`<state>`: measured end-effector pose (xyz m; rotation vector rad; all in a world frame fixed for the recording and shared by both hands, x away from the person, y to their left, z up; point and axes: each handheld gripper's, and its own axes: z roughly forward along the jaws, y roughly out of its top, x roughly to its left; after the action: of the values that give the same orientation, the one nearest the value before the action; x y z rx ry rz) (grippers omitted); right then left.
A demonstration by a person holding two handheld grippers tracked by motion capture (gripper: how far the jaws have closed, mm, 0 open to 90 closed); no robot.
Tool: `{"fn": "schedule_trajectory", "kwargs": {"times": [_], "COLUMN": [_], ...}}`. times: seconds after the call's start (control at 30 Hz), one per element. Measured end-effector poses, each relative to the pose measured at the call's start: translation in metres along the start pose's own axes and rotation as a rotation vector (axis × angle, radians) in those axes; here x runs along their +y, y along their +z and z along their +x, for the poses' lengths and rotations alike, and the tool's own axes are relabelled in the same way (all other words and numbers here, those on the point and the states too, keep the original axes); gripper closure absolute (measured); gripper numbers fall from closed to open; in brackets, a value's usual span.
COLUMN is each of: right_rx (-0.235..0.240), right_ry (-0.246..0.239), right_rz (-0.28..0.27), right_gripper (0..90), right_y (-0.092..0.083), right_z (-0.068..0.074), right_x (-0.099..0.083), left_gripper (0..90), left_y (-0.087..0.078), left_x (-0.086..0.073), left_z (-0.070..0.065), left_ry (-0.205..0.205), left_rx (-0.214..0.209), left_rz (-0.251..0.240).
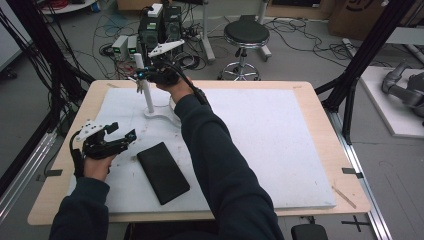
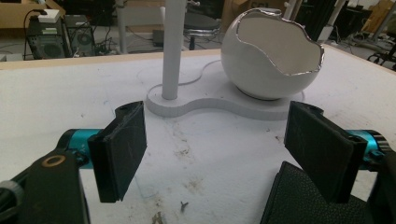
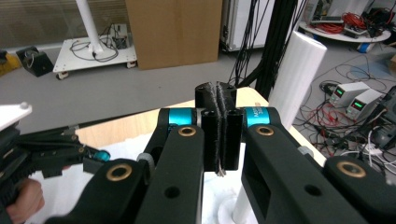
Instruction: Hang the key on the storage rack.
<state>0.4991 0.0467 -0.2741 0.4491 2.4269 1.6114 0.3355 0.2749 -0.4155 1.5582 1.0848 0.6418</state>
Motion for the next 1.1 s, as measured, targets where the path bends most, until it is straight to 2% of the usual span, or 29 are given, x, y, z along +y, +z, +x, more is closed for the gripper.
{"fn": "schedule_trajectory", "kwargs": {"times": [0.23, 0.3, 0.37, 0.4, 0.47, 0.5, 0.57, 0.67, 0.8, 0.83, 0.87, 0.9, 0.93, 0.97, 1.0, 1.07, 1.1], "right_rx": [-0.016, -0.045, -0.054, -0.066, -0.074, -0.076, -0.094, -0.143, -0.255, -0.255, -0.301, -0.301, -0.323, -0.337, -0.337, -0.382, -0.395], "right_ry": [0.018, 0.023, 0.036, 0.070, 0.090, 0.100, 0.093, 0.081, 0.077, 0.077, 0.079, 0.079, 0.105, 0.104, 0.104, 0.099, 0.119], "right_rz": [-0.009, 0.016, 0.019, 0.011, -0.009, -0.015, -0.007, -0.001, 0.007, 0.007, 0.032, 0.032, 0.070, 0.072, 0.072, 0.100, 0.122], "right_gripper": [90.0, 90.0, 90.0, 88.2, 77.4, 76.3, 74.5, 64.9, 47.3, 47.3, 40.0, 40.0, 35.7, 35.0, 35.0, 31.4, 28.3], "right_y": [0.008, 0.011, 0.011, 0.010, 0.003, -0.002, -0.018, -0.046, -0.101, -0.101, -0.130, -0.130, -0.152, -0.160, -0.160, -0.181, -0.190], "right_z": [-0.002, -0.005, -0.007, -0.010, -0.013, -0.016, -0.020, -0.026, -0.037, -0.037, -0.041, -0.041, -0.044, -0.044, -0.044, -0.042, -0.042], "right_x": [0.002, 0.000, -0.002, -0.005, -0.008, -0.010, -0.016, -0.029, -0.063, -0.063, -0.083, -0.083, -0.100, -0.107, -0.107, -0.126, -0.134], "left_gripper": [21.3, 21.3, 21.3, 21.3, 21.3, 21.3, 21.4, 21.5, 21.8, 21.8, 22.5, 22.7, 22.7, 22.9, 23.1, 23.4, 23.5], "left_y": [0.000, 0.000, 0.000, 0.001, 0.001, 0.001, 0.001, 0.001, 0.002, 0.002, 0.003, 0.003, 0.003, 0.004, 0.004, 0.004, 0.004], "left_x": [0.000, 0.000, 0.000, 0.000, -0.001, -0.001, -0.001, -0.001, -0.001, -0.001, -0.001, -0.001, -0.002, -0.002, -0.002, -0.002, -0.003], "left_z": [-0.001, 0.000, 0.000, 0.000, 0.000, 0.000, 0.000, -0.001, -0.002, -0.003, -0.003, -0.003, -0.005, -0.005, -0.005, -0.007, -0.008], "left_ry": [-0.004, -0.002, -0.003, -0.004, -0.002, -0.002, 0.000, 0.002, 0.001, -0.001, -0.002, -0.002, -0.005, -0.005, -0.005, -0.002, 0.001], "left_rx": [-0.001, -0.002, -0.003, -0.004, -0.005, -0.007, -0.008, -0.016, -0.020, -0.023, -0.029, -0.029, -0.032, -0.033, -0.033, -0.039, -0.039], "left_rz": [0.001, 0.003, 0.003, 0.002, 0.005, 0.005, 0.003, 0.011, 0.014, 0.016, 0.021, 0.021, 0.027, 0.028, 0.028, 0.030, 0.032]}}
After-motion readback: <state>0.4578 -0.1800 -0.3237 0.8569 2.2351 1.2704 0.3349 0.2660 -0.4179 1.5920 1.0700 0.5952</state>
